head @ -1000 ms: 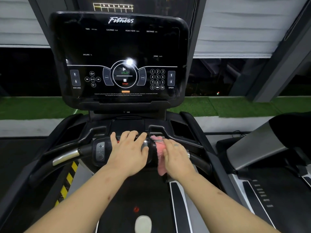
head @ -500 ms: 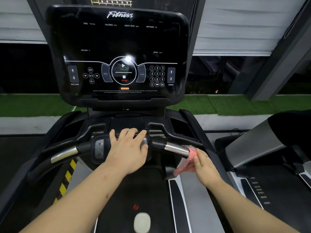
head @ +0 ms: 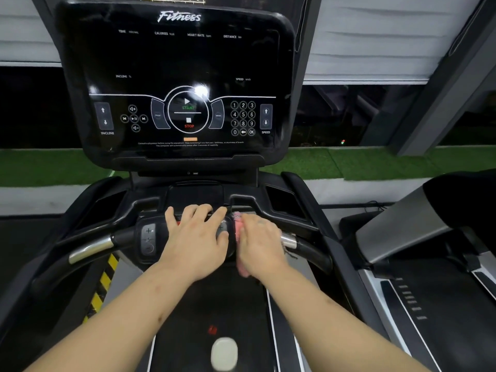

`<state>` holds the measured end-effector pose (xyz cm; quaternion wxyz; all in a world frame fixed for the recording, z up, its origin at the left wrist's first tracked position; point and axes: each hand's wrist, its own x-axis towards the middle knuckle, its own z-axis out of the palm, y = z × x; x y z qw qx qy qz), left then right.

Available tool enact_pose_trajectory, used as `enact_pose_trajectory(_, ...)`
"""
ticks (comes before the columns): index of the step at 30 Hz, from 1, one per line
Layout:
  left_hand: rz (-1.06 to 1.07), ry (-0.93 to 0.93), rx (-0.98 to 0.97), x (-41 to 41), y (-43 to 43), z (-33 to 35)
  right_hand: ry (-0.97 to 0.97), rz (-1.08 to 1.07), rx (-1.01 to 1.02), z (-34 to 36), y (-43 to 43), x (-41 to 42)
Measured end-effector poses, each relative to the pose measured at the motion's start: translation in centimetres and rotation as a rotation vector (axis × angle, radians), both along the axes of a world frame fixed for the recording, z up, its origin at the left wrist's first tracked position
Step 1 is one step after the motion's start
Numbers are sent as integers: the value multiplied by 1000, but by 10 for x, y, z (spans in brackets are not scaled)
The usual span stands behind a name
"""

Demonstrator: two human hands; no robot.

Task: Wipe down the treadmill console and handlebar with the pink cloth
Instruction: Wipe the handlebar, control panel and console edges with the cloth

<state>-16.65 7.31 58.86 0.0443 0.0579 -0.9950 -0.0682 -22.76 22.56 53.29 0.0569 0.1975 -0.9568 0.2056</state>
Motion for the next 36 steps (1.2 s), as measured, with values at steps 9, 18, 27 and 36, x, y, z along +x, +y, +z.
enact_pose_trajectory(9,-2,-9,19,2,0,3,-217,-69,-112,-27,73,-11)
enact_pose_trajectory(18,-9,-14,28,3,1,6,-380,-342,-392,-44,109,-7)
enact_pose_trajectory(27,12,-9,10,2,2,5,-64,-47,-3,14,9,5)
enact_pose_trajectory(36,47,-56,-20,-4,10,7,-184,-31,-85,-17,57,-13)
